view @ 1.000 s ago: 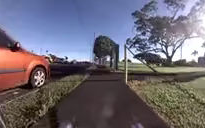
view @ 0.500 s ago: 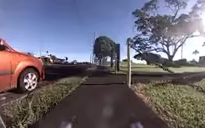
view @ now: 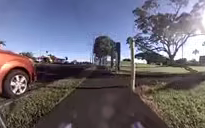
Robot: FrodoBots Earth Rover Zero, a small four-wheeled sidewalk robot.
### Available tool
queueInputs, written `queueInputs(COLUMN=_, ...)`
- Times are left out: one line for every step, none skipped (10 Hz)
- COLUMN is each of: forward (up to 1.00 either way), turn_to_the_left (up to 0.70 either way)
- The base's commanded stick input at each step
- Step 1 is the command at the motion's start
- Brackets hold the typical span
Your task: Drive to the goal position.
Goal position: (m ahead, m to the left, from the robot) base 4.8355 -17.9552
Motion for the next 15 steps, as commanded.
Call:
queueInputs(forward=0.70, turn_to_the_left=0.00)
queueInputs(forward=0.70, turn_to_the_left=0.00)
queueInputs(forward=0.70, turn_to_the_left=0.00)
queueInputs(forward=0.70, turn_to_the_left=0.00)
queueInputs(forward=0.70, turn_to_the_left=0.00)
queueInputs(forward=0.70, turn_to_the_left=0.00)
queueInputs(forward=0.70, turn_to_the_left=0.00)
queueInputs(forward=0.70, turn_to_the_left=0.00)
queueInputs(forward=0.70, turn_to_the_left=0.00)
queueInputs(forward=0.70, turn_to_the_left=0.00)
queueInputs(forward=0.70, turn_to_the_left=0.00)
queueInputs(forward=0.70, turn_to_the_left=0.00)
queueInputs(forward=0.70, turn_to_the_left=0.00)
queueInputs(forward=0.70, turn_to_the_left=0.00)
queueInputs(forward=0.70, turn_to_the_left=0.00)
